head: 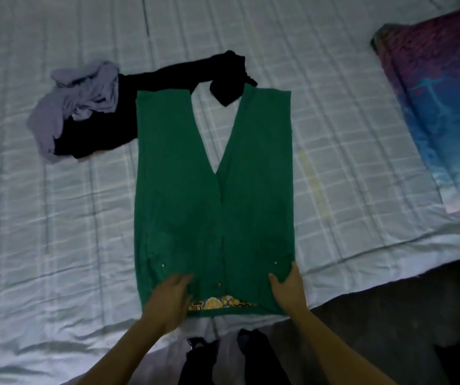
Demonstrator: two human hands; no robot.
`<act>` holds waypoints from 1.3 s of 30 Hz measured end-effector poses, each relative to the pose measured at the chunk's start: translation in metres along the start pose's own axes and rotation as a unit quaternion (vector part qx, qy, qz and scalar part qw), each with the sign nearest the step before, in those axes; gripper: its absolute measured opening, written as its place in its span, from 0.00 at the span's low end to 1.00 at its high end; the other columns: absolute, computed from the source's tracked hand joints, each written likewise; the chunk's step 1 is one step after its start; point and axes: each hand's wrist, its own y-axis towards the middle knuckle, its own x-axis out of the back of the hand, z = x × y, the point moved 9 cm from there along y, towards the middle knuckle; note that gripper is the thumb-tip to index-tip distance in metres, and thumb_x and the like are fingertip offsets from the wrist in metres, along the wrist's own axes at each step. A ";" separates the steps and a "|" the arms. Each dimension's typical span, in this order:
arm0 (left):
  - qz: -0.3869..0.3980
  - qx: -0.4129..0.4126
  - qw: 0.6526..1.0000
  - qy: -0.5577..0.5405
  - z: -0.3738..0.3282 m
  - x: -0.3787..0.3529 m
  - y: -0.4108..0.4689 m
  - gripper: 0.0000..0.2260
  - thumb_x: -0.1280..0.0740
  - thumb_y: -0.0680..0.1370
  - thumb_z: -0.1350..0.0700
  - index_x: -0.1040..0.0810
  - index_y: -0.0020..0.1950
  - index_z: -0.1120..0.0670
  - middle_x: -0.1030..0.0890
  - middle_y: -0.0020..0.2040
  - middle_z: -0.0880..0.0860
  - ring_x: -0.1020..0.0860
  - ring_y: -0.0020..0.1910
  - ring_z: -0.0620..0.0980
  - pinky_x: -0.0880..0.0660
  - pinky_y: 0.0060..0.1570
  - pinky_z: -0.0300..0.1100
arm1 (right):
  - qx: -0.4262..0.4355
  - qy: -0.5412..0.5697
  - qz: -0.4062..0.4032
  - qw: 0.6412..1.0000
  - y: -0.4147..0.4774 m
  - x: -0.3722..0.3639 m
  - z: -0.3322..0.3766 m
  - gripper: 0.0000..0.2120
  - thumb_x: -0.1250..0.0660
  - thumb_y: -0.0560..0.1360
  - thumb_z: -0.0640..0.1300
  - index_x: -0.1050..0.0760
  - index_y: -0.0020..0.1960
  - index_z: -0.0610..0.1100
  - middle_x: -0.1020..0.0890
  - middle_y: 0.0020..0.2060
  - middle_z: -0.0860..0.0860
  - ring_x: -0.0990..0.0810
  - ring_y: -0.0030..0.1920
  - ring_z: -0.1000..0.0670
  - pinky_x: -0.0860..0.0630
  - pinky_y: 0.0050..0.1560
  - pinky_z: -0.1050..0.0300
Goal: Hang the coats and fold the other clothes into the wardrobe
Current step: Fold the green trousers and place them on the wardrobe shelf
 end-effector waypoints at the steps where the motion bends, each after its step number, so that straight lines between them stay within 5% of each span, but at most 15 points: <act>1: 0.000 -0.006 1.000 0.027 -0.005 -0.007 0.011 0.26 0.40 0.79 0.50 0.42 0.76 0.52 0.36 0.73 0.56 0.36 0.71 0.56 0.38 0.70 0.47 | -0.012 -0.009 -0.010 1.000 0.005 -0.007 -0.010 0.35 0.32 0.71 0.53 0.40 0.72 0.42 0.27 0.64 0.42 0.27 0.63 0.40 0.27 0.61 0.42; 6: 0.083 0.013 0.992 0.097 0.019 -0.051 0.029 0.31 0.42 0.79 0.50 0.54 0.78 0.51 0.52 0.78 0.56 0.51 0.76 0.55 0.45 0.71 0.56 | -0.074 0.032 -0.139 0.987 -0.004 0.013 0.000 0.16 0.38 0.77 0.42 0.30 0.62 0.36 0.21 0.55 0.37 0.23 0.54 0.37 0.27 0.52 0.49; 9: -0.004 -0.048 0.998 0.029 0.032 -0.038 0.009 0.30 0.40 0.75 0.54 0.43 0.76 0.58 0.41 0.75 0.61 0.39 0.73 0.61 0.36 0.67 0.55 | 0.080 0.058 -0.212 0.972 -0.056 0.004 0.083 0.13 0.40 0.79 0.43 0.26 0.60 0.38 0.19 0.51 0.42 0.21 0.51 0.41 0.27 0.47 0.53; 12: -0.092 0.004 0.994 -0.050 0.075 -0.021 -0.025 0.28 0.31 0.70 0.59 0.31 0.69 0.63 0.32 0.69 0.65 0.29 0.65 0.65 0.27 0.58 0.57 | 0.270 -0.041 -0.014 0.962 -0.125 -0.092 0.176 0.21 0.41 0.79 0.52 0.33 0.70 0.47 0.23 0.60 0.53 0.24 0.57 0.52 0.27 0.59 0.54; 15: -0.074 0.121 0.982 -0.127 0.137 -0.034 -0.063 0.28 0.34 0.76 0.55 0.39 0.74 0.60 0.39 0.74 0.59 0.39 0.73 0.58 0.33 0.64 0.53 | 0.366 -0.233 0.136 0.891 -0.188 -0.181 0.210 0.21 0.45 0.79 0.58 0.29 0.67 0.49 0.19 0.54 0.46 0.21 0.53 0.47 0.25 0.53 0.53; 18: -0.057 0.153 0.979 -0.125 0.178 -0.046 -0.090 0.29 0.38 0.79 0.52 0.44 0.76 0.57 0.41 0.76 0.56 0.43 0.75 0.55 0.38 0.69 0.50 | 0.348 -0.282 0.181 0.876 -0.199 -0.201 0.195 0.20 0.45 0.79 0.57 0.27 0.65 0.48 0.18 0.52 0.45 0.21 0.52 0.45 0.25 0.52 0.53; 23: -0.101 0.199 0.941 -0.255 0.193 -0.038 -0.098 0.24 0.37 0.79 0.55 0.38 0.74 0.58 0.33 0.72 0.58 0.29 0.66 0.57 0.33 0.66 0.51 | 0.277 -0.325 0.202 0.882 -0.168 -0.172 0.136 0.14 0.41 0.78 0.51 0.23 0.60 0.49 0.18 0.54 0.46 0.21 0.54 0.44 0.27 0.50 0.55; 28: -0.188 0.138 0.935 -0.266 0.157 0.002 -0.065 0.18 0.38 0.79 0.57 0.31 0.69 0.59 0.27 0.65 0.60 0.28 0.63 0.58 0.33 0.63 0.50 | 0.236 -0.325 0.153 0.903 -0.134 -0.152 0.110 0.12 0.38 0.77 0.48 0.21 0.58 0.50 0.18 0.54 0.47 0.20 0.53 0.47 0.25 0.52 0.56; 31: -0.209 0.093 0.936 -0.267 0.132 0.024 -0.029 0.16 0.40 0.79 0.56 0.28 0.66 0.57 0.24 0.60 0.60 0.26 0.56 0.58 0.30 0.57 0.49 | 0.260 -0.278 0.088 0.920 -0.118 -0.150 0.120 0.16 0.37 0.77 0.47 0.25 0.63 0.45 0.21 0.58 0.45 0.23 0.56 0.47 0.27 0.56 0.57; 36: -0.129 0.120 0.934 -0.311 0.116 0.014 0.033 0.21 0.37 0.79 0.49 0.31 0.67 0.59 0.23 0.59 0.60 0.25 0.57 0.58 0.29 0.55 0.48 | 0.372 -0.302 0.033 0.877 -0.103 -0.179 0.146 0.24 0.40 0.74 0.55 0.29 0.66 0.43 0.25 0.54 0.43 0.26 0.53 0.44 0.27 0.54 0.51; 39: -0.098 0.159 0.924 -0.335 0.123 0.013 0.039 0.12 0.39 0.80 0.56 0.27 0.58 0.62 0.21 0.53 0.61 0.23 0.49 0.58 0.28 0.45 0.44 | 0.398 -0.314 -0.008 0.862 -0.098 -0.183 0.160 0.25 0.43 0.75 0.57 0.28 0.65 0.43 0.24 0.54 0.43 0.27 0.54 0.44 0.30 0.55 0.50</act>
